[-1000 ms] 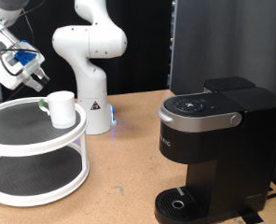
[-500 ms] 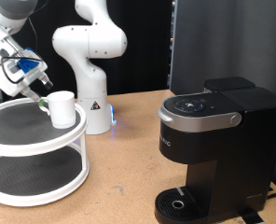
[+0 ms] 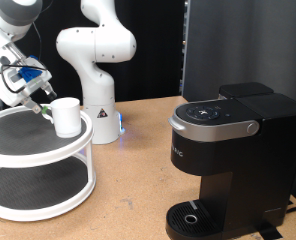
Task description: Make a cup of coffee with the keurig machine
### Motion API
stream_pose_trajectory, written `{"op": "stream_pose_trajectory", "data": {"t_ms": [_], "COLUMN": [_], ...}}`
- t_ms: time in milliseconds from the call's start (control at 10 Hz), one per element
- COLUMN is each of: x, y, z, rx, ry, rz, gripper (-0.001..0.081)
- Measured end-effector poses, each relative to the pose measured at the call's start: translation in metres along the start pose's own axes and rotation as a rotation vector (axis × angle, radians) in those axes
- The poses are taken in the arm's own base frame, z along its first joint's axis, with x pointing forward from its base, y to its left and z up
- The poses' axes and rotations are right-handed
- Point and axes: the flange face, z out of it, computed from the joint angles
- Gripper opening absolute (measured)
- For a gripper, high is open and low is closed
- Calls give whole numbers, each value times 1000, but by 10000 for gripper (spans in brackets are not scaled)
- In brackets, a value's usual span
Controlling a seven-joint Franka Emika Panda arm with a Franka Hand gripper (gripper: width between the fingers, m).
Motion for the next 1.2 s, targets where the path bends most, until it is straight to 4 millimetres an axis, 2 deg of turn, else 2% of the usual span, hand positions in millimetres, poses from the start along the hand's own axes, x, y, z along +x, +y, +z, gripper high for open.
{"op": "stream_pose_trajectory", "data": {"t_ms": [1000,1100,1200], "x": [0,-1,-1], "y": [6,6,6], "z": [12,12,13], "rx": [-7,-5,-5], "ry": [26,23,22], "rz": [30,28,25], "gripper": [802,710,710]}}
